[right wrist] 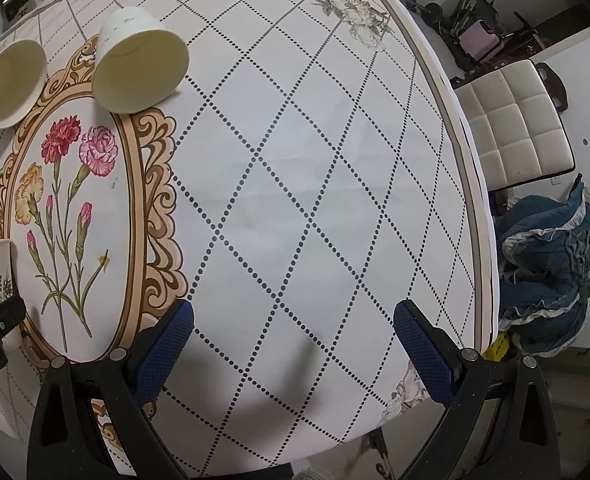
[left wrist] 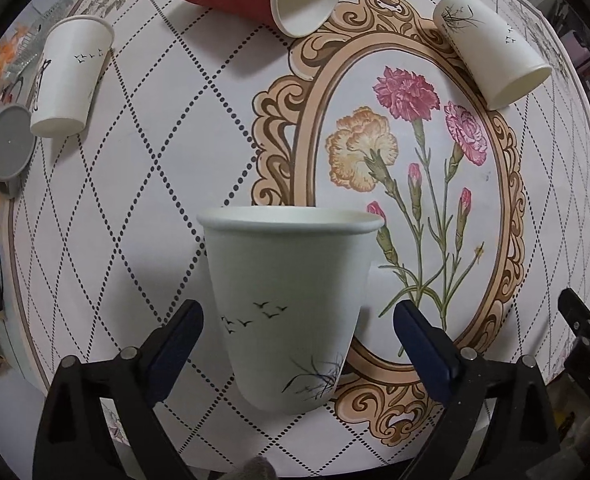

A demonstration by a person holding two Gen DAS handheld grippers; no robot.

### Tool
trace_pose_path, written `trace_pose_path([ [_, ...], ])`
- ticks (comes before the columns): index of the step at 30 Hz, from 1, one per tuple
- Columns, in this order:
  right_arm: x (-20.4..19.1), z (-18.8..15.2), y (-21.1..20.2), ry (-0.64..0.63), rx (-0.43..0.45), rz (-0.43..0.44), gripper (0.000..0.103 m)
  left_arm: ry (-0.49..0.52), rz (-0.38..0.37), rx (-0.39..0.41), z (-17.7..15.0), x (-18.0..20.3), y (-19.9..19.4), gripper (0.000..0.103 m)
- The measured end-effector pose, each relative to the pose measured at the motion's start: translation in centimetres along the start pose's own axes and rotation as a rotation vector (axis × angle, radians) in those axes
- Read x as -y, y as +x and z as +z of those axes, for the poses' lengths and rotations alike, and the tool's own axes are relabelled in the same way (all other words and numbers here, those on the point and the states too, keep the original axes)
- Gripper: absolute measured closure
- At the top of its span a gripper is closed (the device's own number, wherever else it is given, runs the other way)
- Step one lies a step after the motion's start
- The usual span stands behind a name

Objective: Flip cup upright
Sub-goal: 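Carry the upright white cup in the left tool toward the right tool, then close the right tool on the white cup while the left tool releases it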

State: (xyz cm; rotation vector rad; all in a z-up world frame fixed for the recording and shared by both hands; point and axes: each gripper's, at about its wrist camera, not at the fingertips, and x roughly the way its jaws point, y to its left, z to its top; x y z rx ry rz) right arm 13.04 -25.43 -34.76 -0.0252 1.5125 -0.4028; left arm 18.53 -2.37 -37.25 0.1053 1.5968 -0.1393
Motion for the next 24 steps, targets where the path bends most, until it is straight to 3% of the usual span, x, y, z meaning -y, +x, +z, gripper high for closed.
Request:
trace_pose_path([
  [9, 0.5, 0.1, -0.2, 0.006, 0.004, 0.003, 0.002, -0.022, -0.001, 0.019, -0.5, -0.4, -0.9, 0.006],
  [11, 0.6, 0.1, -0.3, 0.007, 0.005, 0.006, 0.002, -0.030, 0.014, 0.040, -0.6, 2.7, -3.4, 0.006],
  [19, -0.1, 0.5, -1.5, 0.011, 0.017, 0.050, 0.002, -0.116, 0.072, 0.186, -0.8, -1.9, -10.7, 0.006],
  [24, -2.9, 0.5, -3.4, -0.035, 0.022, 0.114, 0.002, -0.173, 0.188, 0.240, -3.2, -6.0, -11.4, 0.006],
])
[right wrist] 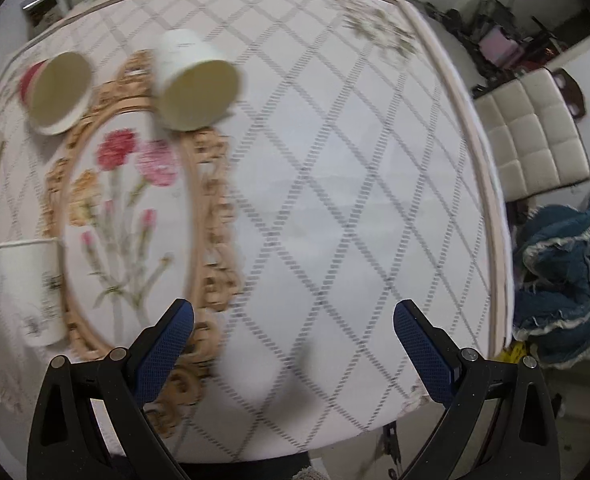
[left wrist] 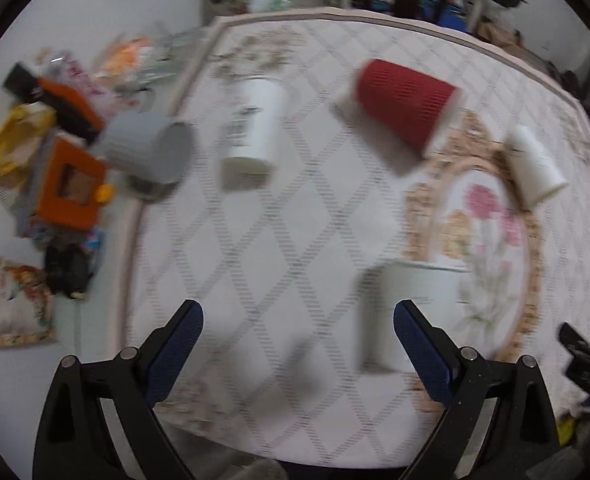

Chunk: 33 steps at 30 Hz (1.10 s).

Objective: Flip cup upright
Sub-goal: 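Close the right tool on the white cup while the left tool releases it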

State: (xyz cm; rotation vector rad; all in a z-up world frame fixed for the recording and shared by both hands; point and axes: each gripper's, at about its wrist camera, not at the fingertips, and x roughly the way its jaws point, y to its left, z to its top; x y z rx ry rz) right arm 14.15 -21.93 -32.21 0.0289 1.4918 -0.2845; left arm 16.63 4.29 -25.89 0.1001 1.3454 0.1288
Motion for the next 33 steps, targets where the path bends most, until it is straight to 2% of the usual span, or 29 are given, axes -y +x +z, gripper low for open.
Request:
trace_pose_path([
  [2, -1.9, -0.1, -0.6, -0.027, -0.007, 0.046, 0.002, -0.005, 0.059, 0.001, -0.9, -1.8, 1.1, 0.006],
  [5, -5.4, -0.1, -1.5, -0.085, -0.010, 0.097, 0.002, -0.029, 0.098, -0.026, -2.0, -4.1, 2.8, 0.006],
  [8, -9.1, -0.2, -1.9, -0.137, -0.021, 0.154, 0.002, -0.058, 0.116, -0.062, -2.7, -5.6, 4.9, 0.006],
  [12, -13.2, -0.2, -2.1, -0.172, -0.043, 0.216, 0.002, -0.069, 0.137, -0.071, -3.6, -7.4, 6.2, 0.006],
  [16, -16.6, 0.2, -1.7, -0.176, -0.074, 0.260, 0.009, -0.075, 0.137, -0.082, -3.9, -8.6, 6.9, 0.006],
  [20, -18.5, 0.7, -0.4, -0.154, -0.131, 0.289, 0.016, -0.074, 0.142, -0.089, -4.0, -9.5, 7.6, 0.006],
  [26, -20.3, 1.2, 1.9, -0.146, -0.198, 0.293, 0.039, -0.074, 0.142, -0.106, -4.1, -10.3, 8.2, 0.006],
  [33, -21.3, 1.1, 2.1, -0.140, -0.187, 0.293, 0.039, -0.075, 0.133, -0.135, -4.5, -10.8, 8.7, 0.006],
])
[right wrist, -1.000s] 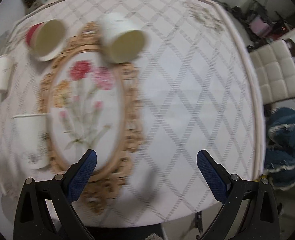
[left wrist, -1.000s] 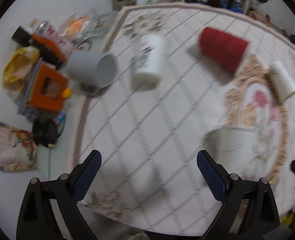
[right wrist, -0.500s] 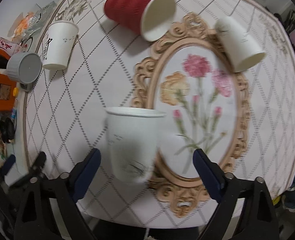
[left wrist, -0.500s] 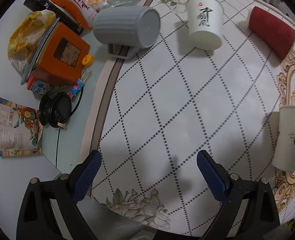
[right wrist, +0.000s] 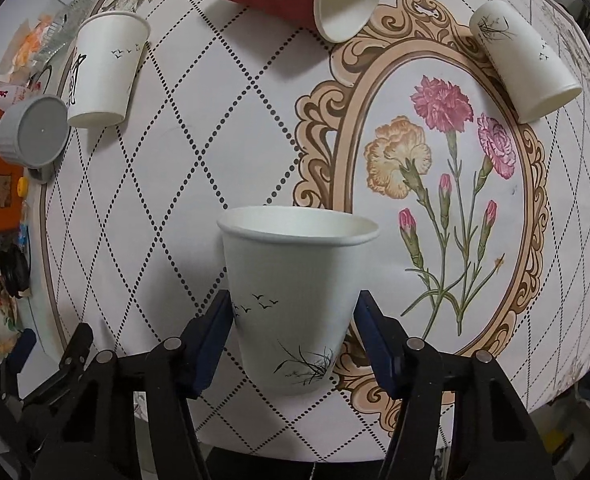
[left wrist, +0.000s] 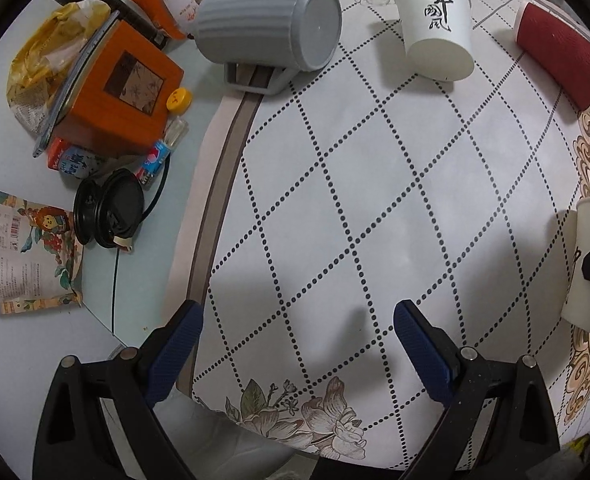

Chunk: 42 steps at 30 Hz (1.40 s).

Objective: Flip cup upright
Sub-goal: 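Close the right tool on the white cup while the left tool releases it, then lower the upright white cup onto the tablecloth with the right tool and open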

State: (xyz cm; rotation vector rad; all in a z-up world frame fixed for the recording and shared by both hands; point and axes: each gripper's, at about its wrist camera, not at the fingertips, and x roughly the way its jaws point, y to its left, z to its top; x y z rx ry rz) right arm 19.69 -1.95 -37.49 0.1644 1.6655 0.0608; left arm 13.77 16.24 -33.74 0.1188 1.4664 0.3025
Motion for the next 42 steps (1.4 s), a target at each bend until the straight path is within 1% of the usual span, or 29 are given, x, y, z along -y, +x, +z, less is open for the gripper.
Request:
trace_pose_path([
  [3, 0.4, -0.1, -0.7, 0.009, 0.019, 0.012, 0.040, 0.003, -0.005, -0.019, 0.1, 0.0, 0.2, 0.006],
  [5, 0.8, -0.4, -1.8, 0.012, 0.074, 0.019, 0.040, -0.002, -0.021, -0.045, 0.3, 0.0, 0.5, 0.006],
  [7, 1.0, -0.6, -3.2, 0.007, 0.165, 0.009, 0.040, -0.019, -0.063, -0.088, 0.7, 0.1, 0.9, 0.006],
  [11, 1.2, -1.1, -5.6, -0.002, 0.394, -0.037, 0.040, -0.040, -0.127, -0.134, 1.7, 1.0, 1.7, 0.006],
  [13, 1.2, -1.4, -6.4, 0.002, 0.526, -0.062, 0.040, -0.033, -0.134, -0.133, 2.3, 1.8, 2.0, 0.006],
  [16, 0.6, -1.0, -6.3, -0.008, 0.681, -0.104, 0.040, -0.008, -0.122, -0.105, 3.1, 3.1, 2.3, 0.006],
  [18, 0.3, -1.0, -5.5, -0.020, 0.749, -0.131, 0.040, 0.010, -0.113, -0.092, 3.6, 3.8, 2.6, 0.006],
  [19, 0.3, -0.7, -5.0, -0.025, 0.766, -0.149, 0.040, 0.014, -0.108, -0.086, 3.7, 4.0, 2.7, 0.006],
  [22, -0.2, -1.0, -3.3, -0.041, 0.772, -0.168, 0.040, 0.029, -0.100, -0.068, 3.9, 4.3, 2.7, 0.006],
  [28, -0.1, -3.5, -2.2, -0.072, 0.777, -0.181, 0.039, 0.049, -0.103, -0.041, 3.4, 3.8, 2.3, 0.006],
  [33, 0.3, -5.4, -1.4, -0.075, 0.768, -0.182, 0.039, 0.046, -0.094, -0.030, 1.4, 3.5, 2.0, 0.006],
  [35, 0.5, -6.0, -0.8, -0.080, 0.746, -0.190, 0.039, 0.039, -0.085, -0.031, 0.4, 3.5, 1.7, 0.006],
  [39, 1.1, -6.7, 0.0, -0.076, 0.687, -0.171, 0.038, 0.043, -0.085, -0.011, -1.6, 3.5, 0.5, 0.006],
  [41, 1.5, -7.1, -0.2, -0.073, 0.666, -0.159, 0.035, 0.049, -0.084, 0.014, -2.2, 3.6, -0.6, 0.006],
  [42, 1.8, -7.4, -0.5, -0.070, 0.661, -0.154, 0.030, 0.054, -0.082, 0.032, -2.7, 3.7, -1.5, 0.006],
])
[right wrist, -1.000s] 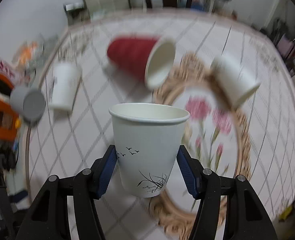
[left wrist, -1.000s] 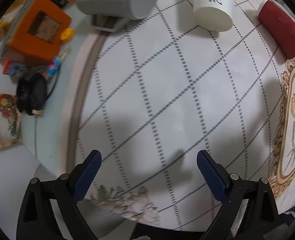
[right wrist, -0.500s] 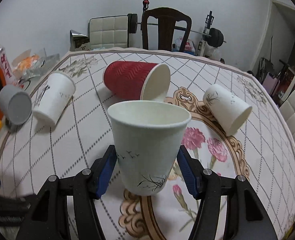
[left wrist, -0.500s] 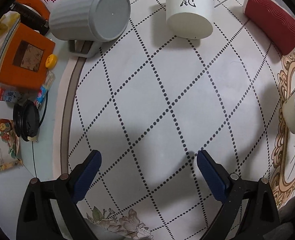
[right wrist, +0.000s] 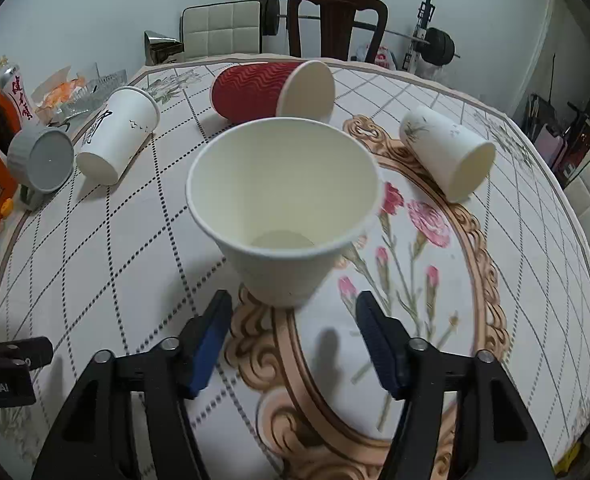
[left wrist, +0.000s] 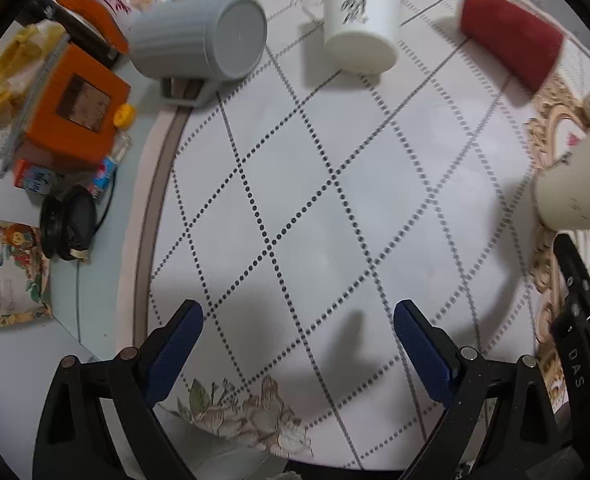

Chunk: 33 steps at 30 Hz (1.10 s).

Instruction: Flip cup upright

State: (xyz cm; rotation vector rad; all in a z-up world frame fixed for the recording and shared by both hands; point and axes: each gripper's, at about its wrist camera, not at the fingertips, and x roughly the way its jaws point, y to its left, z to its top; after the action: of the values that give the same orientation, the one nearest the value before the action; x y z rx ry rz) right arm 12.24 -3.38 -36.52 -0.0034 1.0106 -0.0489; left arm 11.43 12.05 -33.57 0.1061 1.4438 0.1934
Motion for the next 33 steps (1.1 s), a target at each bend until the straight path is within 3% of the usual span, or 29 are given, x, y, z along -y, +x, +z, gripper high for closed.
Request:
trace_pose_path([
  [5, 2.5, -0.1, -4.4, 0.050, -0.009, -0.001, 0.020, 0.015, -0.002, 0.109, -1.6, 0.7, -5.9, 0.006],
  [10, 5.5, 0.6, -11.5, 0.108, -0.006, -0.028, 0.001, 0.003, -0.040, 0.242, -2.7, 0.5, -13.2, 0.006],
  [22, 9.3, -0.3, -30.7, 0.065, 0.097, -0.071, 0.000, -0.023, -0.104, 0.483, -10.8, -1.4, -26.7, 0.006],
  [28, 9.5, -0.4, -37.0, 0.058, 0.149, -0.058, 0.000, -0.028, -0.112, 0.541, -12.7, -2.8, -29.9, 0.005],
  [30, 9.4, -0.5, -38.3, 0.057, 0.156, -0.051, 0.000, -0.024, -0.111, 0.555, -13.1, -3.1, -30.5, 0.000],
  [33, 9.1, -0.6, -39.8, 0.052, 0.164, -0.050, 0.000, -0.014, -0.128, 0.569, -13.4, -3.6, -31.0, 0.000],
])
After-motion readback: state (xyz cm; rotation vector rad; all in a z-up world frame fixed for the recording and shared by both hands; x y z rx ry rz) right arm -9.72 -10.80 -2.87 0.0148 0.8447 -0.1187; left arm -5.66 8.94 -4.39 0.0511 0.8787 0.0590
